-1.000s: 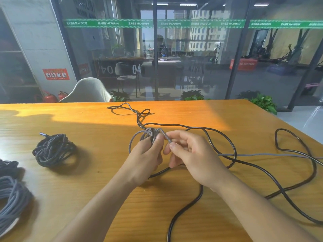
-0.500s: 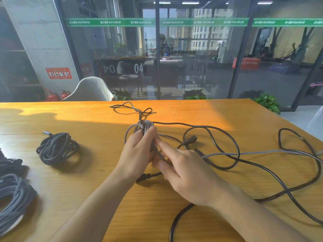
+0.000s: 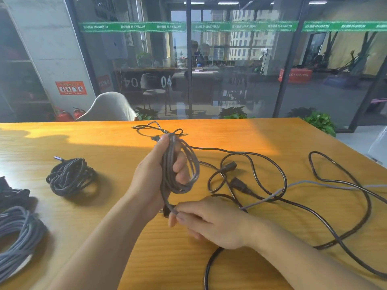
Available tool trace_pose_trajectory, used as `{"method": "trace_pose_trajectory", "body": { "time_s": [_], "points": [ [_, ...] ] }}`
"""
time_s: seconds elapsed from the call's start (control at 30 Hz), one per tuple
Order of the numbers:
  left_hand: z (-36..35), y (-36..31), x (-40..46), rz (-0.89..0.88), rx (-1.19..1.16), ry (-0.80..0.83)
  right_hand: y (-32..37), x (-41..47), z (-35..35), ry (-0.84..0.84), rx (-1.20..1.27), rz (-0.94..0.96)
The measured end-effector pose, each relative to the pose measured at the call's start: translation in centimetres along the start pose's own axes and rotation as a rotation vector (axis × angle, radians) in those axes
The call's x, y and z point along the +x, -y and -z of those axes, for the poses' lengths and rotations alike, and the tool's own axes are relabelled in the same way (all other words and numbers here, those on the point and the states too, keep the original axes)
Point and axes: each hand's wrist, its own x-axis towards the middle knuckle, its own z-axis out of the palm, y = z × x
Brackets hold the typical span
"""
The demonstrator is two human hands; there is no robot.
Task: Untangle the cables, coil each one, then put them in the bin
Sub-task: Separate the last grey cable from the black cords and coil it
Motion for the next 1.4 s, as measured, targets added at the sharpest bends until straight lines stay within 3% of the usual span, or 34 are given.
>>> {"method": "trace_pose_trajectory", "body": {
  "time_s": [0.17,0.37,0.5,0.63,0.77,0.93,1.1,1.27,1.4],
  "points": [
    [0.2,-1.0,-0.7,0.146,0.044,0.221,-3.3,-0.4,3.1,-0.088,-0.126,-0.132],
    [1.5,-1.9,-1.0,0.204,0.057,0.304,-7.0,-3.0,8.1,-0.384,-0.183,-0.322],
    [1.7,-2.1,-1.1,0.207,0.131,0.359,-8.7,-3.7,9.7,-0.619,-0.406,-0.397],
    [0.6,-1.1,-1.6,0.211,0.380,0.419,-7.1,-2.5,8.9,-0.981,-0.504,-0.302],
    [-0.7,0.3,-1.6,0.183,0.661,0.441,-4.8,-1.2,7.5,-1.115,-0.444,-0.122],
    [-1.6,1.1,-1.3,0.198,0.722,0.287,-2.5,-1.2,5.8,-1.073,-0.137,-0.014],
    [-1.5,1.6,-0.8,0.135,0.710,0.176,-0.6,-1.0,4.0,-0.855,0.110,0.045],
    [-0.4,2.1,-0.5,0.065,0.493,0.082,0.3,-0.7,2.4,-0.610,0.084,0.081],
    [-0.5,2.0,-0.5,0.053,0.369,0.034,0.7,-0.8,1.7,-0.705,-0.061,0.119]
  ]
}}
